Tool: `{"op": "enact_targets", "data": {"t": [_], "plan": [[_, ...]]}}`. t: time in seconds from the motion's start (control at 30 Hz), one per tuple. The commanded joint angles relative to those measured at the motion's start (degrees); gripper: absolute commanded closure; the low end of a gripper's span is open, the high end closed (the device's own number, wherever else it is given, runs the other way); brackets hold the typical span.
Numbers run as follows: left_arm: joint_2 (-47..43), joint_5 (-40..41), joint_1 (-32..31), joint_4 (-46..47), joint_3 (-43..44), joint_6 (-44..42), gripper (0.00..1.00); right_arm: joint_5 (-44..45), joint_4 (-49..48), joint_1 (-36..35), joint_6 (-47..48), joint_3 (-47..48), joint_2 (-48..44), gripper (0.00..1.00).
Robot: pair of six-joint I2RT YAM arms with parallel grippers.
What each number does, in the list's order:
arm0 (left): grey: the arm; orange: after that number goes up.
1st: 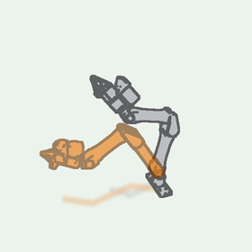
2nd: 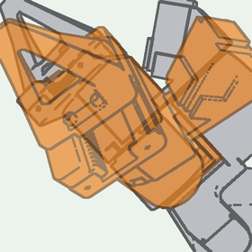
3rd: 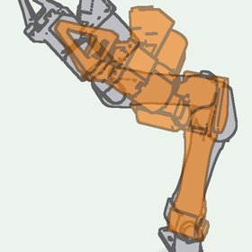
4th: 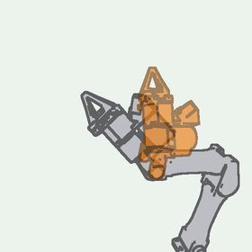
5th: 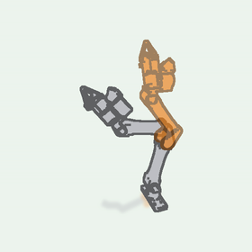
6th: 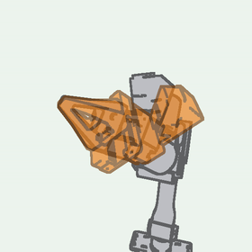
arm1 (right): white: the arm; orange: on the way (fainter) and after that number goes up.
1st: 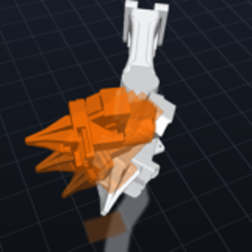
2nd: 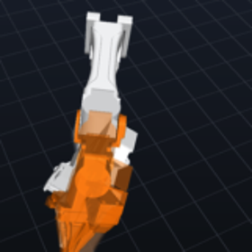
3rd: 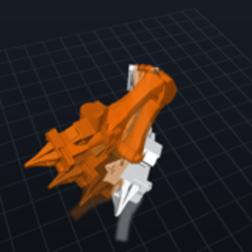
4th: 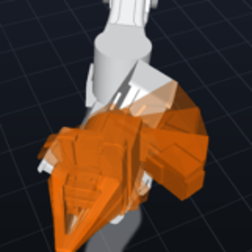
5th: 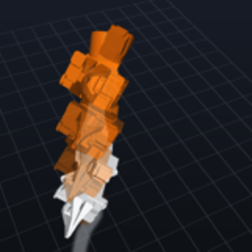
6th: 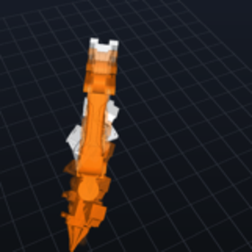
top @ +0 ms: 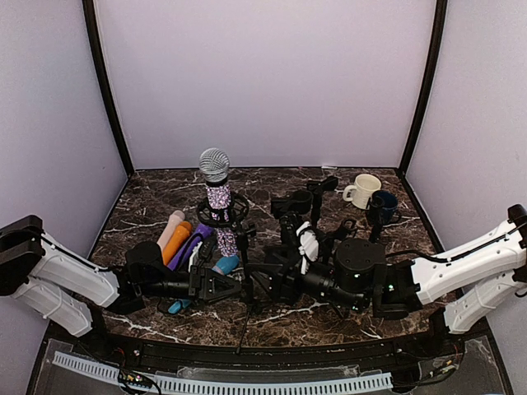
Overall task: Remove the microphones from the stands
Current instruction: Unscrew the knob on the microphone stand.
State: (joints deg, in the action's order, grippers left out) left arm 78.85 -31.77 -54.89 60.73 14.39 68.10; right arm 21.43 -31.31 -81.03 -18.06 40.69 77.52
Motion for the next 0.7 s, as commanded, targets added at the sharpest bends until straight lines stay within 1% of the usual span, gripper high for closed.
{"op": "enact_targets", "data": {"t": [0.0, 0.03, 0.07, 0.1, 0.13, 0.23, 0.27, 0.37, 0.4, 0.43, 0.47, 0.5, 0.53, 0.57, 0.6, 0.67], "plan": [[0.05, -3.33, -0.74, -13.85, -1.58, 2.03, 0.7, 1.36, -3.04, 0.26, -0.18, -1.06, -2.22, 0.37], [-2.08, -1.81, -0.7, -15.71, -1.09, -0.22, 0.66, 1.58, -2.88, 0.31, -0.16, -1.25, -2.68, 0.37], [-3.46, -0.89, -0.68, -19.68, -0.06, -1.46, 0.56, 1.64, -2.6, 0.29, -0.14, -1.35, -3.1, 0.37], [-6.24, 1.19, -0.61, -21.92, 0.46, -4.48, 0.52, 1.68, -2.27, 0.29, -0.13, -1.47, -3.63, 0.37], [-7.87, 2.2, -0.55, -26.44, 1.58, -7.85, 0.45, 1.76, -2.03, 0.27, -0.13, -1.61, -4.06, 0.37], [-16.61, 8.46, -0.33, -35.78, 4.62, -14.52, 0.35, 2.03, -0.59, 0.26, 0.15, -1.62, -5.31, 0.36], [-18.38, 9.79, -0.32, -39.75, 5.09, -17.83, 0.34, 2.11, 0.03, 0.26, 0.26, -1.46, -5.66, 0.35], [-26.94, 15.02, -0.3, -45.86, 6.99, -24.4, 0.33, 1.99, 2.47, 0.26, 0.41, -0.24, -6.99, 0.34], [-28.51, 15.79, -0.3, -48.71, 7.46, -28.39, 0.33, 2.29, 3.82, 0.26, 0.12, 0.67, -7.55, 0.34], [-31.17, 16.96, -0.3, -50.19, 8.49, -30.49, 0.33, 2.58, 5.42, 0.29, -0.07, 1.76, -8.08, 0.33], [-32.51, 17.51, -0.3, -52.89, 9.05, -35.09, 0.33, 2.74, 7.01, 0.28, -0.14, 3.09, -8.6, 0.32], [-34.7, 18.36, -0.3, -54.08, 10.21, -37.4, 0.33, 2.77, 8.87, 0.35, -0.28, 4.52, -8.94, 0.31], [-35.68, 18.52, -0.3, -55.86, 10.7, -42.05, 0.33, 2.89, 10.8, 0.35, -0.53, 6.23, -9.14, 0.3], [-37.23, 18.63, -0.37, -56.49, 11.63, -44.13, 0.34, 2.91, 12.52, 0.35, -0.88, 7.85, -9.3, 0.29], [-37.82, 18.48, -0.38, -57.21, 12.11, -48.35, 0.34, 3.01, 14.15, 0.41, -1.38, 9.28, -9.29, 0.29], [-38.89, 18.23, -0.5, -57.46, 13.12, -53.56, 0.36, 2.78, 17.29, 0.62, -2.36, 12.26, -9.02, 0.27]]}}
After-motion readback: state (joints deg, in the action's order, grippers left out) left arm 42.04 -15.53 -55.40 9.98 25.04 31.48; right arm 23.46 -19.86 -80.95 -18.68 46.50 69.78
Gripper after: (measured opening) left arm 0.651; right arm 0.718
